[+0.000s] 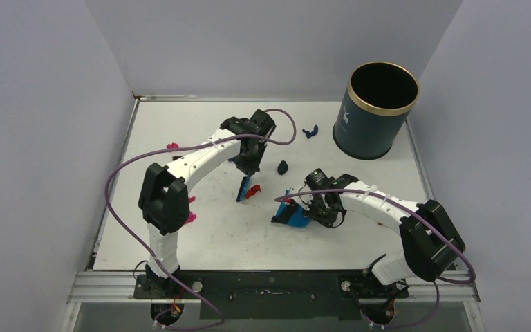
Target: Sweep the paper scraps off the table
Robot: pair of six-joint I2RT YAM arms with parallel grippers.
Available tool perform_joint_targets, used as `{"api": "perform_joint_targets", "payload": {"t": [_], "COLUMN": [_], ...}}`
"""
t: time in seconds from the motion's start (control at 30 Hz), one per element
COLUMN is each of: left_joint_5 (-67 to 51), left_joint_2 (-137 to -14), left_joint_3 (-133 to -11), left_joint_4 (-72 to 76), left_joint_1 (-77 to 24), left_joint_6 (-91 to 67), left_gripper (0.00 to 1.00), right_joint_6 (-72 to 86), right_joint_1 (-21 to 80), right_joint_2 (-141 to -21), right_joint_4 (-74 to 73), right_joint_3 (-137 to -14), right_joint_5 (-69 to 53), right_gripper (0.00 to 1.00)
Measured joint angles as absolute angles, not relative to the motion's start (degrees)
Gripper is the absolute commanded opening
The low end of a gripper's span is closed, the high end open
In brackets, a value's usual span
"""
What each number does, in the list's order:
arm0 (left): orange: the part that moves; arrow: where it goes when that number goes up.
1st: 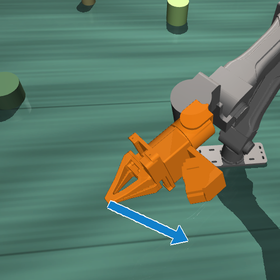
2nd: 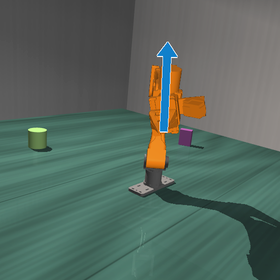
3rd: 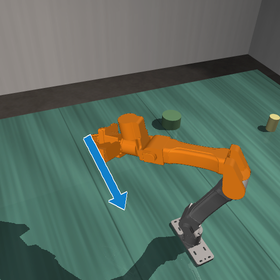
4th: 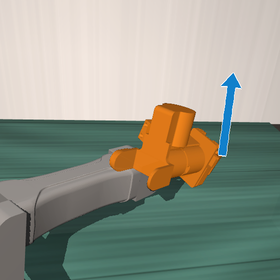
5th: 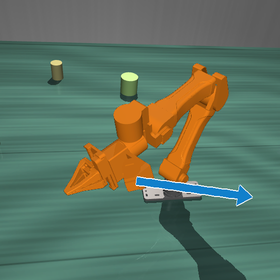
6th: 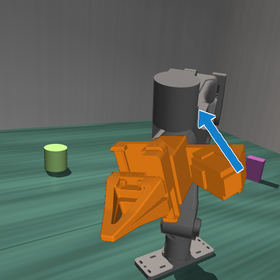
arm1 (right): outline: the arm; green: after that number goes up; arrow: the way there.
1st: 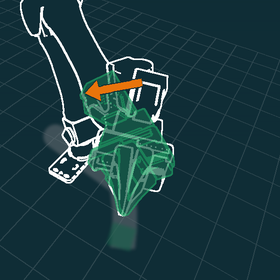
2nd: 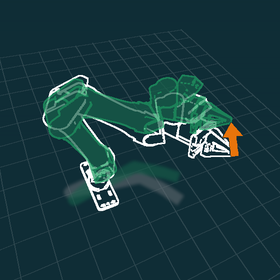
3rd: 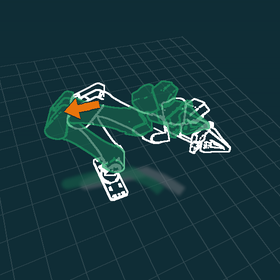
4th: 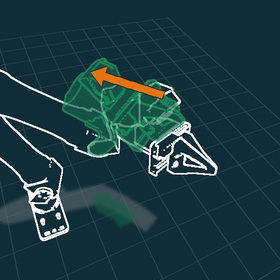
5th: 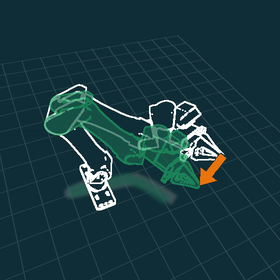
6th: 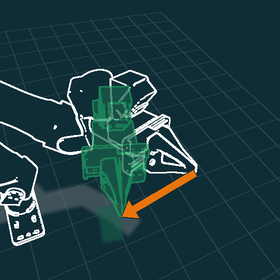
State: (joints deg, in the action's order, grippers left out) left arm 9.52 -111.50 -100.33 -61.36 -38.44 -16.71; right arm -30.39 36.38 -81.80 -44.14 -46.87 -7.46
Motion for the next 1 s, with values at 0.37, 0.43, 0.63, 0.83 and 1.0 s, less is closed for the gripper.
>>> {"api": "perform_joint_targets", "payload": {"t": [0.37,0.43,0.63,0.83,1.0], "left_joint_5": [-2.61,-5.26,-9.98,-11.79,-7.77], "left_joint_2": [-111.85,-111.85,-111.74,-110.87,-110.80], "left_joint_3": [-100.77,-101.01,-101.65,-104.12,-113.65], "left_joint_4": [-59.02,-58.50,-57.82,-58.65,-63.92], "left_joint_1": [-42.00,-42.24,-42.78,-43.24,-43.51], "left_joint_6": [-18.44,-19.09,-20.49,-21.69,-20.67], "left_gripper": [0.00,0.00,0.00,0.00,0.00], "right_joint_6": [-30.17,-30.04,-29.50,-29.47,-30.37], "right_joint_1": [36.34,36.03,34.61,32.60,29.67], "right_joint_2": [-86.67,-87.59,-88.64,-88.58,-86.80], "right_joint_4": [-43.72,-43.70,-44.42,-44.66,-45.93], "right_joint_3": [-48.71,-49.60,-51.70,-52.40,-52.40], "right_joint_5": [-9.41,-10.13,-12.19,-13.43,-13.98], "right_gripper": [0.05,0.05,0.05,0.05,0.05]}}
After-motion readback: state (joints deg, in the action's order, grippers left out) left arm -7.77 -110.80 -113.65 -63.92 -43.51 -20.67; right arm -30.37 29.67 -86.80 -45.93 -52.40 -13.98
